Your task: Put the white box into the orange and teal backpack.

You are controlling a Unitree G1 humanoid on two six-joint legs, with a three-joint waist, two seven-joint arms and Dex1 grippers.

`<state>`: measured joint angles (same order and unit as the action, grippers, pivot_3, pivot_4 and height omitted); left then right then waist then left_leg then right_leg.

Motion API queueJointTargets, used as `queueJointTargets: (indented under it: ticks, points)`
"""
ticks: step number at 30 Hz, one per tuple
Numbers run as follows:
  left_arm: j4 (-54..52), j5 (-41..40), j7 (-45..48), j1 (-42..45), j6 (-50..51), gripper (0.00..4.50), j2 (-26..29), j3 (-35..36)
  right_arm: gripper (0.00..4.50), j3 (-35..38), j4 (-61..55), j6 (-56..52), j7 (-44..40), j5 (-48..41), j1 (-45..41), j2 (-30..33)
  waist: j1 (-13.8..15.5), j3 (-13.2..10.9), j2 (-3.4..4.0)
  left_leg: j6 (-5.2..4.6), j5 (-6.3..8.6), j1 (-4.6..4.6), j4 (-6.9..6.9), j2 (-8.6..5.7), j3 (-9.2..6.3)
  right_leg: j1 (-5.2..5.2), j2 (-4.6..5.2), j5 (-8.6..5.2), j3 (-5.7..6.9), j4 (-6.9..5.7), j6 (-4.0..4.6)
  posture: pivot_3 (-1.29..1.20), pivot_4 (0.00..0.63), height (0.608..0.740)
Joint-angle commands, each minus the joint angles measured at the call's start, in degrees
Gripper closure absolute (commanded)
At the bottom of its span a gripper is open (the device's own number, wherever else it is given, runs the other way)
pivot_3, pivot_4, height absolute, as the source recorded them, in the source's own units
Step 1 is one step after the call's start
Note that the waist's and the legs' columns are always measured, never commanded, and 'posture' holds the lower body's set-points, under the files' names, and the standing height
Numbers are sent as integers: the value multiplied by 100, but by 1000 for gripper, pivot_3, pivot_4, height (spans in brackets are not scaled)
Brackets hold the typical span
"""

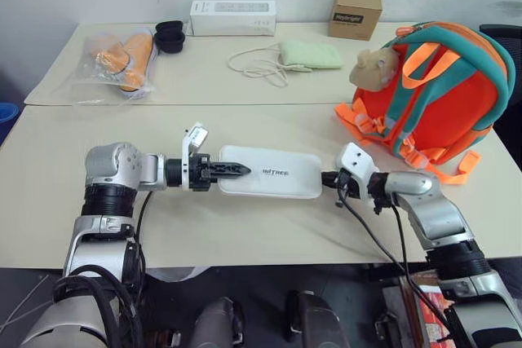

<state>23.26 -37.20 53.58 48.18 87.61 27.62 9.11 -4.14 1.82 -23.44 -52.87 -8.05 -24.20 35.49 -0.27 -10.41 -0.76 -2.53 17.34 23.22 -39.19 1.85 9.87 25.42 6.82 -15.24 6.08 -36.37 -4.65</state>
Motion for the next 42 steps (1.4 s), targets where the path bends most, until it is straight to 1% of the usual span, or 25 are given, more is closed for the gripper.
queueJointTargets:
  ticks: [1, 2, 5, 6, 8, 10, 11, 12, 14, 16, 18, 20, 23, 30, 31, 33, 36, 39, 42]
  points:
    - [-717, -527, -161, -41, 398, 3254, 87, 749, 3584, 1373, -839, -784, 57, -846, 429, 479, 15, 0, 0, 0, 0, 5, 0, -1, -5, 0, 3, 0, -4, 3, 0, 0, 150, 740]
    - [-779, -611, -231, -54, 458, 3254, 80, 899, 3227, 1588, -974, -965, 83, -997, 534, 567, 14, 0, 0, 0, 0, 5, 0, -3, -7, -1, 7, 0, -9, 5, 0, 0, 150, 740]
    - [-1054, -779, -476, -102, 489, 3254, 165, 1435, 2215, 2573, -1164, -1525, 2, -1457, 988, 1043, 13, 0, -1, -1, 0, 2, 0, -4, -7, -3, 11, 0, -7, 6, 0, 0, 150, 740]
    - [-1115, -836, -560, -122, 489, 3254, 185, 1535, 1864, 2772, -1185, -1635, 9, -1563, 1083, 1138, 14, 0, -1, -1, 0, 1, 0, -2, -10, -5, 13, -1, -9, 10, 1, 0, 150, 740]
    - [-1432, -978, -735, -136, 489, 3254, 218, 1909, 1170, 3288, -899, -1827, 210, -1751, 1053, 1250, 5, -1, -1, 0, 0, 0, 2, 0, -12, -5, 11, -1, -7, 31, 2, 0, 150, 740]
    - [-1672, -1142, -895, -134, 489, 3254, 201, 2196, 523, 3529, -688, -1933, 357, -1854, 963, 1311, -12, -1, -1, 1, 0, -1, 3, 1, -8, -5, 10, -1, -8, 31, 2, 0, 150, 740]
    - [-1935, -1194, -935, -180, 409, 3254, 207, 2247, 195, 3550, -603, -1963, 463, -1891, 840, 1284, -16, -1, -1, 1, 0, -3, 4, 1, -8, -5, 10, -1, -8, 31, 2, 0, 150, 740]
    - [-2470, -1240, -842, -372, 67, 3254, 271, 2131, 20, 3492, -498, -1962, 642, -1901, 614, 1186, -26, -1, -1, 2, 0, -4, 6, 1, -7, -5, 10, -1, -11, 31, 2, 0, 150, 740]
    - [-3350, -1291, -677, -738, -476, 3254, 379, 1820, 20, 3286, -278, -1855, 963, -1807, 213, 1003, -99, 0, -1, 9, 1, -10, 10, 2, -3, -4, 9, -1, -16, 32, 3, 0, 150, 740]
    - [-3684, -1315, -698, -901, -835, 3254, 333, 1692, 20, 3111, -64, -1914, 1217, -1843, -201, 741, -122, 0, -1, 14, 1, -11, 13, 2, -3, -5, 7, -2, -20, 33, 3, 0, 150, 740]
    - [-3793, -1372, -901, -900, -1084, 3254, 157, 1728, 20, 3017, 221, -1944, 1502, -1868, -634, 461, -123, 0, -1, 19, 0, -10, 13, 4, -4, -5, 0, -2, -21, 34, 4, 0, 150, 740]
    - [-3874, -1407, -1098, -862, -1261, 3254, 51, 1708, 20, 2918, 414, -1888, 1591, -1900, -927, 278, -116, -1, 0, 19, -2, -10, 12, 5, -3, -4, -4, -2, -23, 33, 4, 0, 150, 740]
    - [-3940, -1364, -1180, -835, -1538, 3254, 174, 1563, 20, 2714, 772, -1716, 1648, -1860, -1315, 86, -117, -1, 0, 18, -3, -5, 13, 3, -5, -4, -6, -2, -24, 34, 4, 0, 150, 740]
    - [-3794, -1450, -1267, -786, -1839, 3254, 500, 1512, 20, 2434, 1610, -1080, 1681, -1742, -1960, -255, -136, -1, 1, 17, -2, -3, 16, 6, -3, -3, -14, -2, -17, 32, 3, 0, 150, 740]
    - [-3789, -1451, -1309, -797, -1871, 3254, 528, 1521, 409, 2402, 1667, -969, 1626, -1732, -1982, -264, -136, -1, 1, 17, -2, -3, 18, 6, -3, -3, -14, -2, -18, 31, 3, 0, 150, 740]
    - [-3781, -1466, -1386, -819, -1921, 3254, 577, 1546, 1001, 2351, 1767, -767, 1569, -1698, -2003, -261, -136, -1, 1, 17, -2, -3, 20, 8, -3, -3, -15, -1, -19, 29, 3, 0, 150, 740]
    - [-3781, -1492, -1478, -864, -1985, 3254, 641, 1579, 2068, 2291, 1795, -688, 1446, -1741, -1973, -207, -135, -1, 1, 17, -2, -2, 20, 8, -3, -3, -15, -1, -19, 28, 3, 0, 150, 740]
    - [-3741, -1480, -1557, -883, -2067, 3254, 706, 1618, 3166, 2247, 1572, -760, 1184, -1853, -1858, -131, -135, -1, 1, 17, -2, -3, 20, 9, -3, -3, -16, -1, -19, 28, 3, 0, 150, 740]
    - [-3574, -1435, -1634, -833, -2195, 3254, 792, 1683, 4200, 2121, 1102, -1000, 786, -2015, -1677, 21, -134, -2, 2, 17, -2, -2, 21, 12, -3, -3, -17, -1, -19, 28, 3, 0, 150, 740]
